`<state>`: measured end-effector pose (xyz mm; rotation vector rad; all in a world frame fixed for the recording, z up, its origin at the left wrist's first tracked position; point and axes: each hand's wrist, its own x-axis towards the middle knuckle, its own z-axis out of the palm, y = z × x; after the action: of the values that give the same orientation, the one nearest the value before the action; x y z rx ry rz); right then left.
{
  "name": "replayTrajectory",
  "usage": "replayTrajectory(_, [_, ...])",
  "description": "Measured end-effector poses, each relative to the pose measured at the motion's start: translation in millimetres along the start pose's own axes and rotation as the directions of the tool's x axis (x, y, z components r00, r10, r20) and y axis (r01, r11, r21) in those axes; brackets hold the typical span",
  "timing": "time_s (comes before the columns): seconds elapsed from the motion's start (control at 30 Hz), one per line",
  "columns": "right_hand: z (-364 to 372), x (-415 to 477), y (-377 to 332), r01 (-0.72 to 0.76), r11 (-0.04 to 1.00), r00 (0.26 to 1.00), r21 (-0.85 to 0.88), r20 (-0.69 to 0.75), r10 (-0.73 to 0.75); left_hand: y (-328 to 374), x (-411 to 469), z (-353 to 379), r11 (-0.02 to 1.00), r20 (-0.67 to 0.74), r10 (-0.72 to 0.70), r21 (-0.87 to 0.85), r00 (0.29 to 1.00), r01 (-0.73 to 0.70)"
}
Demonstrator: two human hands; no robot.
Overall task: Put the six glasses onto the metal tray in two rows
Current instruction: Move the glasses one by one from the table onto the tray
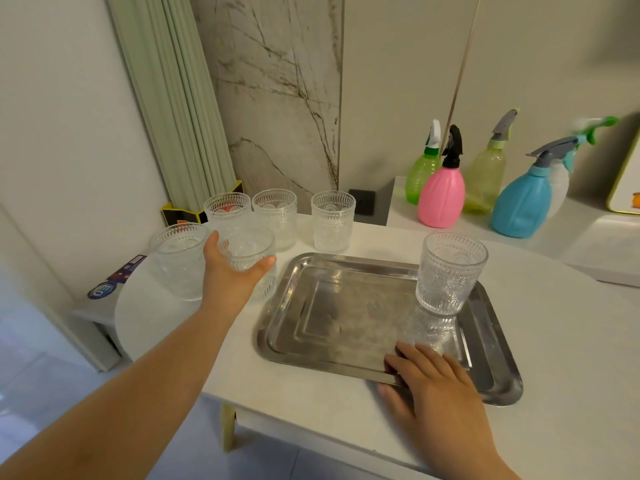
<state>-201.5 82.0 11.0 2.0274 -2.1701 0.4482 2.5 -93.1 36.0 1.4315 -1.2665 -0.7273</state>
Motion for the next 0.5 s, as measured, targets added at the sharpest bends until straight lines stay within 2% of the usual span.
replayTrajectory(0.13, [2, 1, 2, 0.004, 1.0, 1.0, 0.031, -0.004, -0.004, 3, 3, 4, 1.0, -0.041, 0.016, -0.005, 0.999, -0.016])
replayTrajectory(0.27, [3, 2, 8, -0.009, 0.994, 0.998, 0.108, -0.057, 0.015, 11, -2, 3, 0.998, -0.096, 0.053, 0.034, 0.994, -0.05])
replayTrajectory(0.33, [1, 4, 15, -0.021, 0.985, 0.991, 0.173, -0.129, 0.043, 20, -6, 3, 0.994, -0.106, 0.104, 0.041, 0.989, -0.1])
replayTrajectory(0.43, [-1, 2, 28, -0.116, 0.969, 0.974, 0.216, -0.168, 0.154, 40, -14, 10, 0.982, -0.081, 0.19, 0.015, 0.978, -0.189])
replayTrajectory(0.5, [0, 0, 36, -0.225, 0.949, 0.963, 0.221, -0.096, 0.251, 51, -22, 22, 0.976, -0.024, 0.216, -0.016, 0.976, -0.216])
